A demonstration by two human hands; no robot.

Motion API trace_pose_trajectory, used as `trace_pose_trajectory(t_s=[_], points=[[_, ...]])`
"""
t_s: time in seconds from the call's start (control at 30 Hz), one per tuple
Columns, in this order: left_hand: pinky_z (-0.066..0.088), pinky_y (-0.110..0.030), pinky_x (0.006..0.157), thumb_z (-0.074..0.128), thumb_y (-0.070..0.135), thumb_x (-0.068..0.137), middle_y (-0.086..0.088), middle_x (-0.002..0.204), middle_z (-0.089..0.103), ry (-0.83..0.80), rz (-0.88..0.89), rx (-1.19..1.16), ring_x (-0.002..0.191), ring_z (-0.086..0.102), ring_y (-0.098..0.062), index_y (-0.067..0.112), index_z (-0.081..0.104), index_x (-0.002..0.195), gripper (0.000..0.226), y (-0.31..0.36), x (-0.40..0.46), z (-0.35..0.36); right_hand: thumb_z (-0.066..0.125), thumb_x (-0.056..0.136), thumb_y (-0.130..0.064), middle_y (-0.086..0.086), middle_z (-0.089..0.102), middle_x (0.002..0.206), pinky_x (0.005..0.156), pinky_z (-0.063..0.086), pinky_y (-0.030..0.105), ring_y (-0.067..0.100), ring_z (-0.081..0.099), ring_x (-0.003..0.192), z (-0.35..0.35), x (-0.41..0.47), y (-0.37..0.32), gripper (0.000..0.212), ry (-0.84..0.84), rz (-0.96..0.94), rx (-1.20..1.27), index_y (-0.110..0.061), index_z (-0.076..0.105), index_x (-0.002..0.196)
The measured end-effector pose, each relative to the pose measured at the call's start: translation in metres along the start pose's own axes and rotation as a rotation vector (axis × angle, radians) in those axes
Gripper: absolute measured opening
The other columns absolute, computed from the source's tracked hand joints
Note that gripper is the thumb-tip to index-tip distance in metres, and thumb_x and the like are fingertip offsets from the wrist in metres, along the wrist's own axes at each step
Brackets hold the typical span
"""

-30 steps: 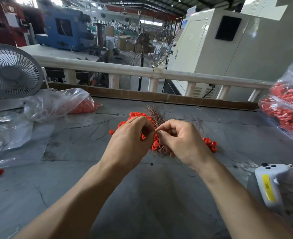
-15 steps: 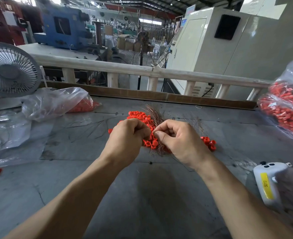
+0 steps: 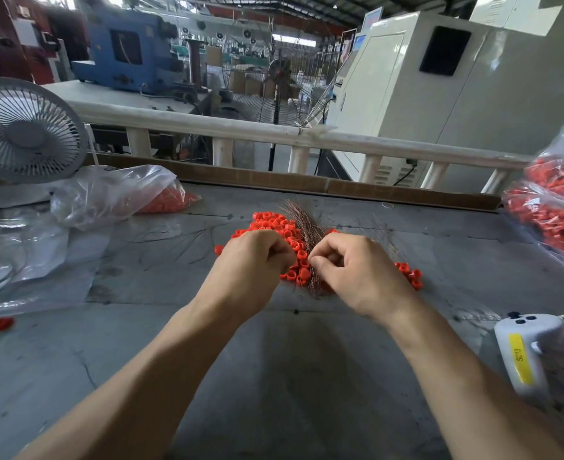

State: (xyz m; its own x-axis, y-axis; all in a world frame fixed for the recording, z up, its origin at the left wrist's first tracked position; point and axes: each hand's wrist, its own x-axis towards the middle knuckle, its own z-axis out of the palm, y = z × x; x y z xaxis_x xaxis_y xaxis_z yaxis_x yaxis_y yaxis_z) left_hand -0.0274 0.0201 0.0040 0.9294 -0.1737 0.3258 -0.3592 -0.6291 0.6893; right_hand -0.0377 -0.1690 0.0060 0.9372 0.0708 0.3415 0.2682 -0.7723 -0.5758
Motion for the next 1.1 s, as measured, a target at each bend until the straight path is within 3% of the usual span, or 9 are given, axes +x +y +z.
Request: trace_pose_trajectory(t_s=[0.13, 0.2, 0.33, 0.57, 0.7, 0.87, 0.97, 1.1], points=[[0.046, -0.031, 0.072, 0.071, 0.028, 0.093, 0.015, 0.084, 0.065, 0.048, -0.053, 0.076, 0.081, 0.059, -0.009, 0.027, 0.069, 0.091, 0.003, -0.014, 0.003, 0.008, 0.069, 0.095, -0.022, -0.006, 0.072, 0.072, 0.065, 0.056, 0.033, 0.009, 0.066, 0.06, 0.0, 0.002, 0.008, 0.014, 0.08, 0.083, 0.122, -0.026, 0.07, 0.081], [0.042, -0.031, 0.073, 0.072, 0.036, 0.091, 0.013, 0.091, 0.063, 0.035, -0.057, 0.182, 0.088, 0.057, -0.013, 0.029, 0.067, 0.097, 0.01, -0.018, 0.002, 0.014, 0.067, 0.097, -0.023, -0.007, 0.074, 0.072, 0.059, 0.056, 0.031, 0.01, 0.066, 0.054, 0.003, 0.0, 0.007, 0.015, 0.085, 0.073, 0.162, -0.026, 0.068, 0.082], [0.049, -0.034, 0.079, 0.076, 0.044, 0.087, 0.011, 0.095, 0.06, 0.021, -0.047, 0.278, 0.091, 0.059, -0.016, 0.029, 0.066, 0.1, 0.022, -0.018, 0.002, 0.02, 0.064, 0.098, -0.025, -0.007, 0.073, 0.072, 0.055, 0.049, 0.024, 0.01, 0.064, 0.05, 0.005, 0.0, 0.004, 0.015, 0.09, 0.052, 0.205, -0.026, 0.066, 0.084], [0.044, -0.031, 0.074, 0.076, 0.039, 0.087, 0.012, 0.094, 0.058, 0.029, -0.055, 0.289, 0.09, 0.057, -0.015, 0.03, 0.065, 0.097, 0.018, -0.018, 0.001, 0.022, 0.067, 0.097, -0.024, -0.007, 0.073, 0.072, 0.058, 0.05, 0.024, 0.004, 0.062, 0.056, 0.005, -0.001, 0.003, 0.015, 0.099, 0.046, 0.196, -0.029, 0.068, 0.083], [0.046, -0.024, 0.067, 0.075, 0.026, 0.087, 0.013, 0.086, 0.067, 0.086, -0.122, -0.035, 0.08, 0.064, -0.007, 0.031, 0.066, 0.094, 0.012, -0.012, 0.0, 0.018, 0.068, 0.096, -0.023, -0.004, 0.072, 0.073, 0.061, 0.052, 0.03, 0.007, 0.063, 0.06, 0.002, -0.001, 0.001, 0.013, 0.131, 0.04, 0.241, -0.028, 0.07, 0.084], [0.054, -0.025, 0.059, 0.07, 0.001, 0.092, -0.001, 0.075, 0.071, 0.002, -0.216, -0.772, 0.066, 0.066, -0.014, 0.01, 0.071, 0.1, 0.013, 0.004, -0.002, 0.009, 0.068, 0.095, -0.026, -0.006, 0.073, 0.075, 0.062, 0.057, 0.031, 0.006, 0.066, 0.064, 0.0, -0.004, -0.007, 0.01, 0.162, -0.015, 0.338, -0.03, 0.072, 0.086], [0.059, -0.027, 0.065, 0.066, -0.004, 0.094, -0.004, 0.077, 0.069, -0.048, -0.224, -0.954, 0.066, 0.066, -0.014, 0.005, 0.071, 0.106, 0.015, 0.008, -0.003, 0.006, 0.069, 0.095, -0.024, -0.01, 0.073, 0.074, 0.062, 0.054, 0.022, 0.005, 0.067, 0.067, 0.0, -0.004, -0.01, 0.011, 0.179, -0.043, 0.364, -0.029, 0.073, 0.086], [0.061, -0.033, 0.078, 0.064, -0.003, 0.095, -0.009, 0.088, 0.071, -0.079, -0.205, -1.008, 0.077, 0.066, -0.02, 0.005, 0.072, 0.108, 0.017, 0.009, -0.004, 0.006, 0.07, 0.096, -0.022, -0.011, 0.073, 0.075, 0.062, 0.051, 0.014, 0.003, 0.067, 0.068, -0.001, -0.005, -0.011, 0.012, 0.191, -0.057, 0.352, -0.029, 0.073, 0.086]])
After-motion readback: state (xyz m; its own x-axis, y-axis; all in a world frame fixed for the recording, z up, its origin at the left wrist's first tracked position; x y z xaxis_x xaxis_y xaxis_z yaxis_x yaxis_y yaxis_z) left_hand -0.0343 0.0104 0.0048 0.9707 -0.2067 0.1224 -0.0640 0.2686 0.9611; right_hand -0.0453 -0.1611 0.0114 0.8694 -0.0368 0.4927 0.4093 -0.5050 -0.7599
